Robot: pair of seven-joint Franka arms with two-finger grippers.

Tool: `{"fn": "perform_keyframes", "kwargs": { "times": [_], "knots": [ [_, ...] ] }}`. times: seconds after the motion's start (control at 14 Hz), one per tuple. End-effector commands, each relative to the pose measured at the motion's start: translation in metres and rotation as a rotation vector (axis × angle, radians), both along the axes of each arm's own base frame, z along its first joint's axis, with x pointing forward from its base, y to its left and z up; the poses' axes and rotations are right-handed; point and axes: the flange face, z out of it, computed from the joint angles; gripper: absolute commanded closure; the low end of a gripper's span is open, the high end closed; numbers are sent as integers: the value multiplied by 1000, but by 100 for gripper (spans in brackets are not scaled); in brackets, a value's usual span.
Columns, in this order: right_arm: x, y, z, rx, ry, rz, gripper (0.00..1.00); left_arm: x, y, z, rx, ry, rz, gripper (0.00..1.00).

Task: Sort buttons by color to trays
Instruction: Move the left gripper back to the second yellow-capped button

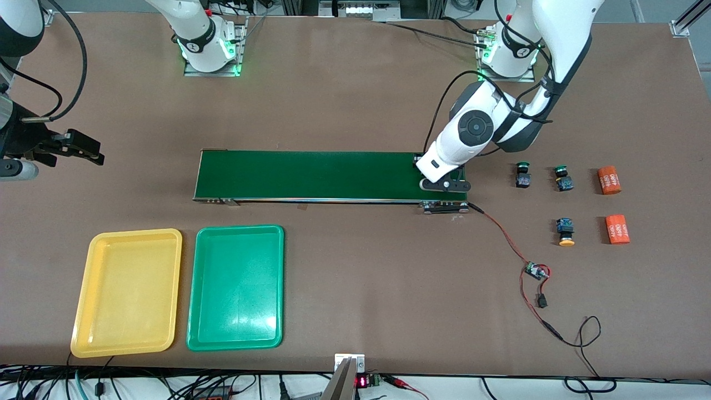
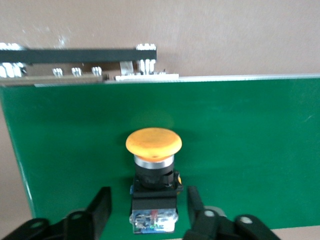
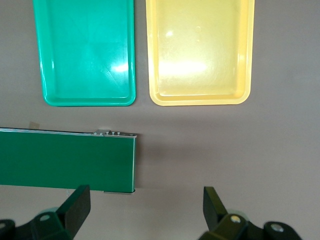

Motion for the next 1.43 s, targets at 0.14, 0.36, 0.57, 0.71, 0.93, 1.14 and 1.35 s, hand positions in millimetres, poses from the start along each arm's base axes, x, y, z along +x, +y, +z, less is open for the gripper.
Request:
{"fn": "perform_keyframes", "kwargs": {
  "times": [0.14,0.36,0.57,0.71,0.93,1.14,1.35],
  "knots": [
    [-6,-2,0,-29,0,-5,0,51,41,69,40,-11,78,0],
    [-6,2,2,-29,-5,0,0,95,102,92,167,-94,74,0],
    [-5,-4,1,-29,-3,-9,0,123,167,87,272,-148,-5,0],
    [-9,-3,2,-29,12,-8,0,140,231,65,240,-107,-27,0],
    [-6,-3,4,-26,-9,-11,0,144,286,39,216,-67,-21,0],
    [-1,-8,7,-27,-55,-16,0,146,334,15,181,-89,-52,0],
    [-5,-27,8,-28,-38,-46,0,137,368,-25,129,-75,-50,2]
  ]
}}
